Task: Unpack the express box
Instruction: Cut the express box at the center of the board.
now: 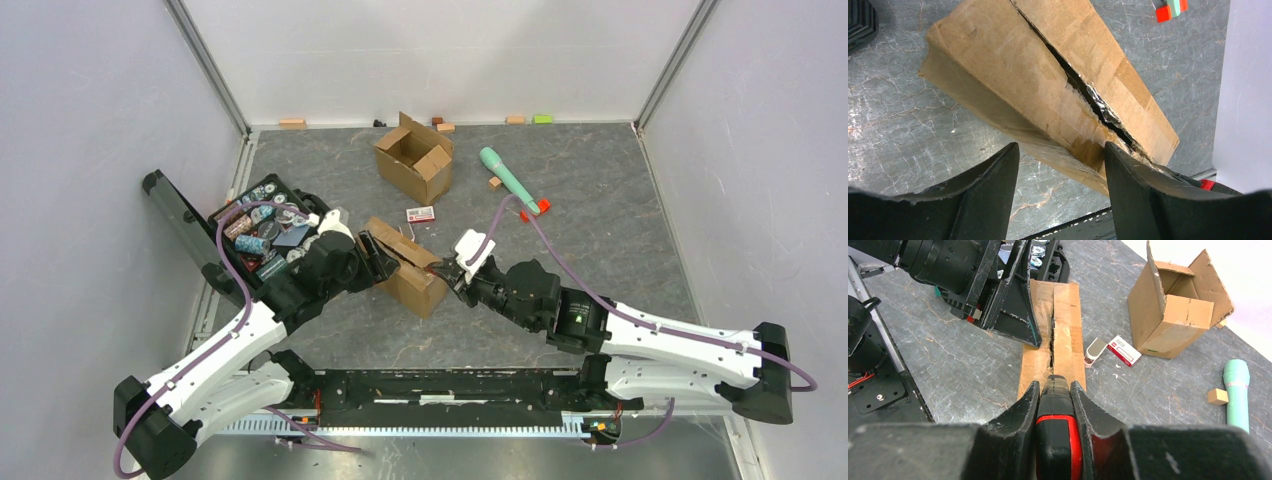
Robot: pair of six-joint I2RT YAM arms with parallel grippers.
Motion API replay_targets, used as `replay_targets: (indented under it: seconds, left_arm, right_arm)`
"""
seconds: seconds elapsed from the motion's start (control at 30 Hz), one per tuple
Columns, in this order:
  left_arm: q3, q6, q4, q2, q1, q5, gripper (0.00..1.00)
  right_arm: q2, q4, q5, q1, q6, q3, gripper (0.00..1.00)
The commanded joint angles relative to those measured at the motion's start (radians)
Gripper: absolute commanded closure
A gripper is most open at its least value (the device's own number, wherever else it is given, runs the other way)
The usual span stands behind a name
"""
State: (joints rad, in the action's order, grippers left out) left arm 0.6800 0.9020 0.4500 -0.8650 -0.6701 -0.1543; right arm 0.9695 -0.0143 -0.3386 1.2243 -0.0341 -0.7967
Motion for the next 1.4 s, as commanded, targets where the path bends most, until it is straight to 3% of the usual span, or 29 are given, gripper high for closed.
replay_targets:
  seconds: [0.0, 0.33, 0.97, 1.37]
  left_arm:
    - [-0.007, 0.013, 0.104, -0.006, 0.001, -0.067, 0.31]
    - [-0.012, 0.034, 0.104, -0.005, 0.001, -0.064, 0.32]
    - [-0.02, 0.075, 0.085, -0.007, 0.001, -0.066, 0.32]
    - [-0.025, 0.081, 0.069, -0.02, 0.001, -0.063, 0.33]
  right_arm:
    - [-0.036, 0.01, -0.047, 0.006, -0.024, -0.029, 1.0]
    - [-0.031, 0.123, 0.028, 0.007, 0.031, -0.04, 1.0]
    - [0.008, 0.31, -0.051, 0.007, 0.27, -0.009, 1.0]
    - [0.087, 0.384, -0.05, 0.007, 0.295, -0.049, 1.0]
